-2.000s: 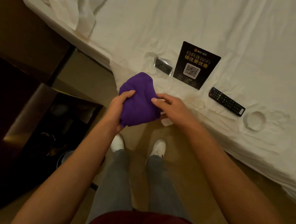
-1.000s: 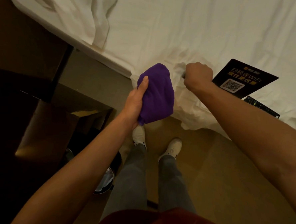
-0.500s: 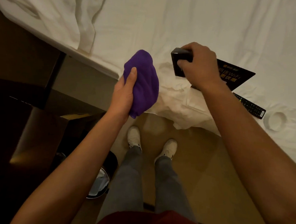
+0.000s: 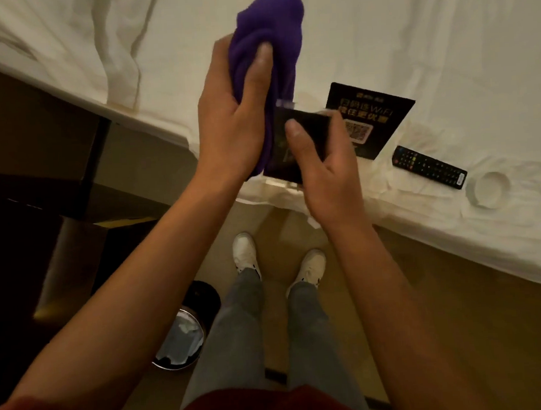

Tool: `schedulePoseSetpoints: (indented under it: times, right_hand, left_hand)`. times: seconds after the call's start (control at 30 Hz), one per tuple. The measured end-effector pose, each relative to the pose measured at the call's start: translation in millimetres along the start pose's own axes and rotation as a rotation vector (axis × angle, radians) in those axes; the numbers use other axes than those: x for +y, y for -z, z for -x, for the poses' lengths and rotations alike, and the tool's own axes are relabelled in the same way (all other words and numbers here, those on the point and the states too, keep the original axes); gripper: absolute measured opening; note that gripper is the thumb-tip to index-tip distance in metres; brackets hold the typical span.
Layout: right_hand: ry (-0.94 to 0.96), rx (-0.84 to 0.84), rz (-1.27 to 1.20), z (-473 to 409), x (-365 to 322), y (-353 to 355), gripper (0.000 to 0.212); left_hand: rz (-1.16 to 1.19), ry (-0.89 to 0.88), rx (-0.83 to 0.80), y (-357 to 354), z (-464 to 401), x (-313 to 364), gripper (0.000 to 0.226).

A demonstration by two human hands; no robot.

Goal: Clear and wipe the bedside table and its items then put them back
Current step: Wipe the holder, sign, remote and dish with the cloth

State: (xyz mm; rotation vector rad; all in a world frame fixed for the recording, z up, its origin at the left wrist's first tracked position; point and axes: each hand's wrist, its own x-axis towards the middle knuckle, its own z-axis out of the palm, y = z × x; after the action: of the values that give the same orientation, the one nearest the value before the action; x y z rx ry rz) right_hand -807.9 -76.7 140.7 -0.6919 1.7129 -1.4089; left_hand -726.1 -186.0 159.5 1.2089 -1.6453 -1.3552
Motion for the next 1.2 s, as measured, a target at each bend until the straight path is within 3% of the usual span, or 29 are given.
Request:
schedulePoseSetpoints:
  times: [0.27,0.4,0.63,0.73,0.8,0.9,1.0,1.1,1.2]
  right_hand:
    - [0.057,0.201,-0.038,-9,-15,26,0.022]
    - [0.019,0.147,0.055,-26,-23,43,0.025]
    - [-0.017,0.037,0.171,-13,-23,38,0.03]
    - [0.005,0.067,0.132,3,-21,23,0.028]
    - [0.023,0.069,0.114,13,-20,11,0.037]
    - [0.026,0.026,0.094,22,-20,-3,0.049]
    - [0.022,0.103,0.141,20,-19,-8,0.05]
    - [0.011,0.167,0.233,7,-17,-5,0.052]
    - [-0.049,0.127,0.194,-10,-10,4,0.05]
  left_hand:
    - [-0.038,0.128,-0.1,-25,36,7,0.025]
    - [-0.028,0.17,-0.069,-35,68,3,0.021]
    - [-0.152,0.046,0.052,-28,51,18,0.031]
    - [-0.239,-0.015,0.132,-31,35,23,0.035]
    - [-0.266,-0.05,0.165,-36,26,23,0.037]
    - [-0.205,-0.009,0.193,-41,22,19,0.039]
    - [-0.093,0.059,0.202,-47,31,15,0.036]
    - [-0.011,0.111,0.159,-51,42,12,0.035]
    - [0.034,0.144,0.082,-52,55,13,0.032]
